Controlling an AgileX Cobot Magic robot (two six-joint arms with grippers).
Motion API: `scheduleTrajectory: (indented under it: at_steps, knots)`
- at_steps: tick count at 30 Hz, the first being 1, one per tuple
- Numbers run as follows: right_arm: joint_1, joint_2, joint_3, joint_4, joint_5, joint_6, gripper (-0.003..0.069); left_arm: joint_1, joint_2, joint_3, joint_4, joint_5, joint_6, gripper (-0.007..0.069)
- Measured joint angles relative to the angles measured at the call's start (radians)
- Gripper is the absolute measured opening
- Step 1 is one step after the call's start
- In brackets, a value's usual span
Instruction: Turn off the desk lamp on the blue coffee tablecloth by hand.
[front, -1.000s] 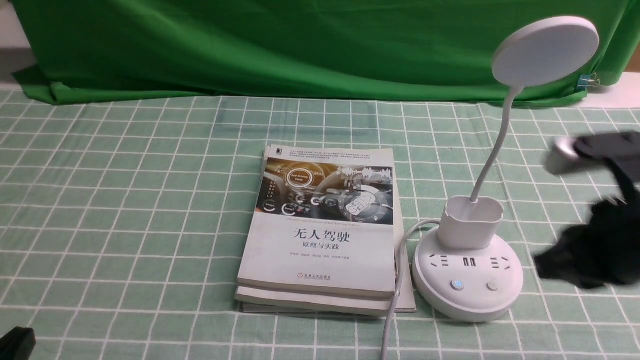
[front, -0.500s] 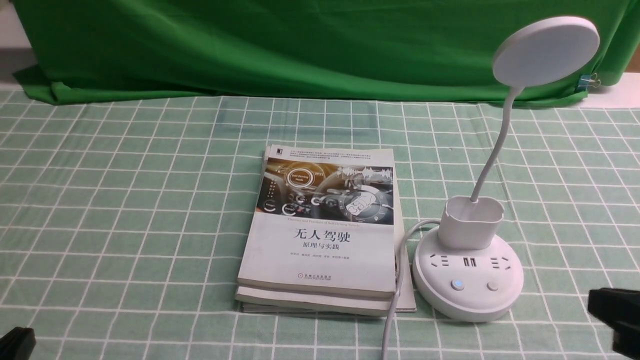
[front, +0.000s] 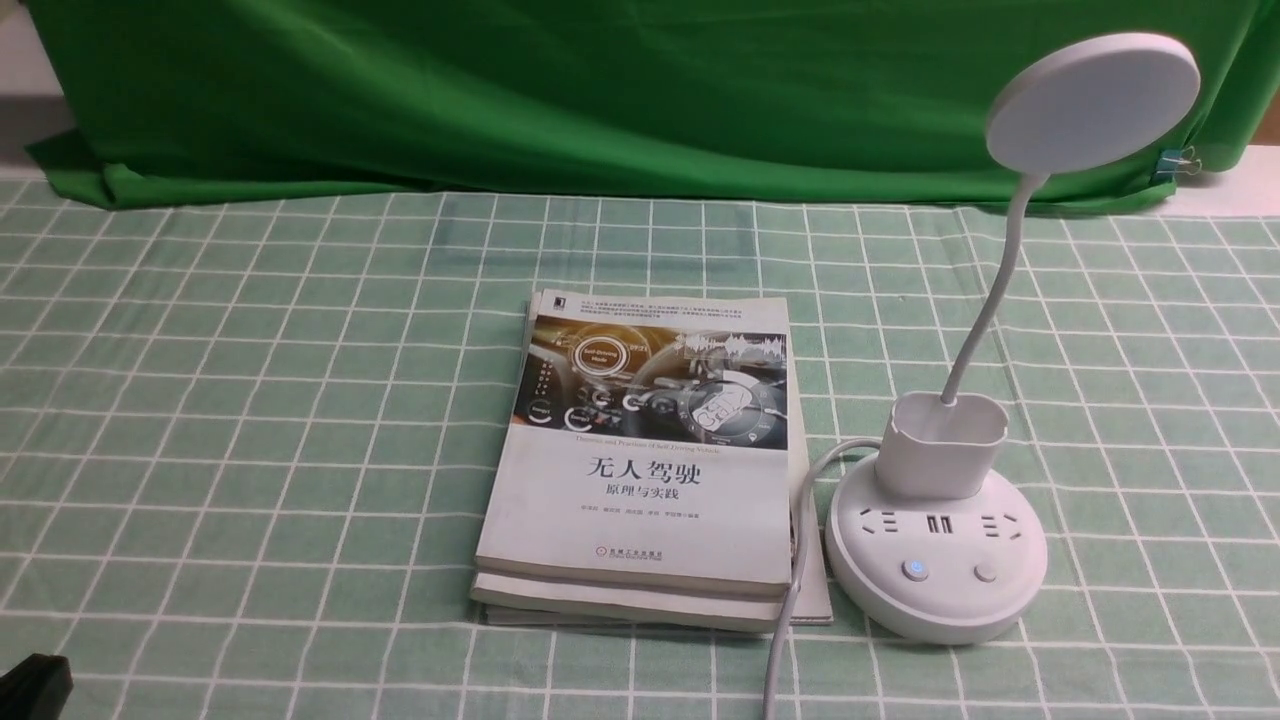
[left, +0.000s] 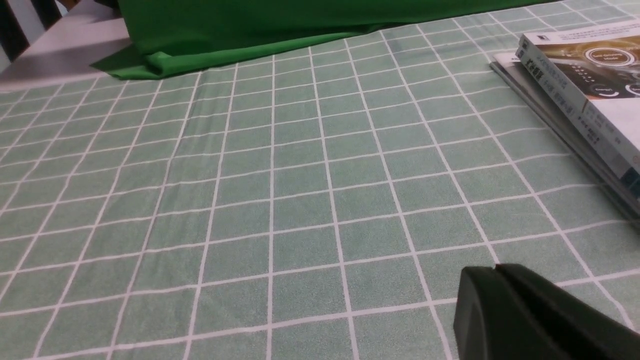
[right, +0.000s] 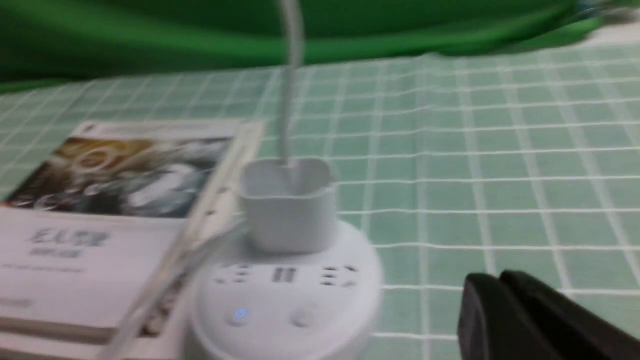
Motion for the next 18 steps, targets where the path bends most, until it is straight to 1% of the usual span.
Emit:
scheduleTrajectory:
  at_steps: [4, 7, 12, 18]
  knots:
    - [-0.029, -0.169, 0.095, 0.000, -0.006, -0.013, 0.0029, 0.000, 0.000, 0.000, 0.000, 0.000, 0.000, 0.0000]
    - [-0.044, -0.280, 0.104, -0.002, 0.031, -0.024, 0.0029, 0.000, 0.000, 0.000, 0.000, 0.000, 0.000, 0.0000]
    - [-0.051, -0.323, 0.104, -0.002, 0.088, -0.029, 0.0031, 0.000, 0.000, 0.000, 0.000, 0.000, 0.000, 0.0000]
    - [-0.051, -0.323, 0.104, -0.002, 0.096, -0.032, 0.0036, 0.000, 0.000, 0.000, 0.000, 0.000, 0.000, 0.0000]
